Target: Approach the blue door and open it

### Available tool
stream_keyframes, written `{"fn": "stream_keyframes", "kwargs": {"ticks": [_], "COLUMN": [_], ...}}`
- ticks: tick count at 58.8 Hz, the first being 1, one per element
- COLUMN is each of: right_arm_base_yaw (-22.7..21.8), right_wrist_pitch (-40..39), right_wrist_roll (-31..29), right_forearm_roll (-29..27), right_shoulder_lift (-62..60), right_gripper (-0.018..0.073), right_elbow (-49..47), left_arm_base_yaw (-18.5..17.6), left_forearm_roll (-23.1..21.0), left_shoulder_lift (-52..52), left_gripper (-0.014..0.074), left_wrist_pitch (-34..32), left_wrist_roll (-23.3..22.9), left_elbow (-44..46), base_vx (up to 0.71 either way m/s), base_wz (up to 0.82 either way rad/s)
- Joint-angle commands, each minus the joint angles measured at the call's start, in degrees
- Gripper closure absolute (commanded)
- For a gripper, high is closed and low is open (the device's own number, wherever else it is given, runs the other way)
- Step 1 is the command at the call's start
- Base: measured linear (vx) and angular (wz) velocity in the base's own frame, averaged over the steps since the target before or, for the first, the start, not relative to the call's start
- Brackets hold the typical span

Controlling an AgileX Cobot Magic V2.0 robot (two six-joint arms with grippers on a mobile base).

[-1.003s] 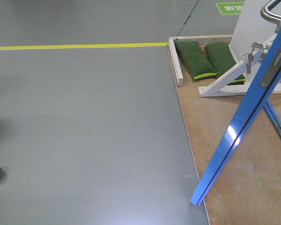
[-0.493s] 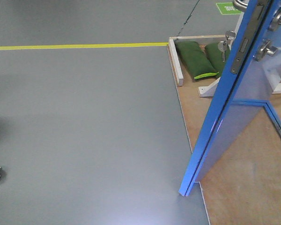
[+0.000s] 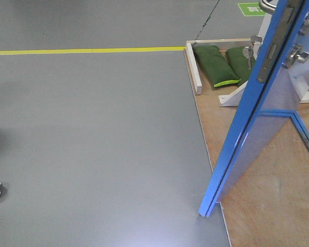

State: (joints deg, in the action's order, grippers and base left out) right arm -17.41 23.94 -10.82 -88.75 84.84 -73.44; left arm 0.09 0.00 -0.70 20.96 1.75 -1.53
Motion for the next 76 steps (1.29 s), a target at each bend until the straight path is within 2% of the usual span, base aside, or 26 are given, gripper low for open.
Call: {"fn": "stream_keyframes", "kwargs": {"ticks": [1,76], "right_arm_base_yaw": [0.00,0.00], "right_wrist_pitch": [1.33,1.33], "right_wrist_roll": [-0.87,-0.87], "right_forearm_roll": [-1.34,-1.34], "right_shoulder_lift": [-2.00,-2.00], "right_gripper": [0.0556,0.0556], "right_elbow": [-1.79,-1.79], "left_arm_base_yaw": [0.13,0.13], "left_forearm_roll": [0.00,0.00], "left_shoulder_lift": [-0.85,-0.85], "left_gripper": [0.0526,0.0526], "left_wrist_pitch": [-4.52,-4.52], "left_wrist_roll": [-0.18,-0.18], "left_elbow": [-0.24,-0.24], "base_vx": [0.00,0.08], "base_wz": [0.01,0.10]}}
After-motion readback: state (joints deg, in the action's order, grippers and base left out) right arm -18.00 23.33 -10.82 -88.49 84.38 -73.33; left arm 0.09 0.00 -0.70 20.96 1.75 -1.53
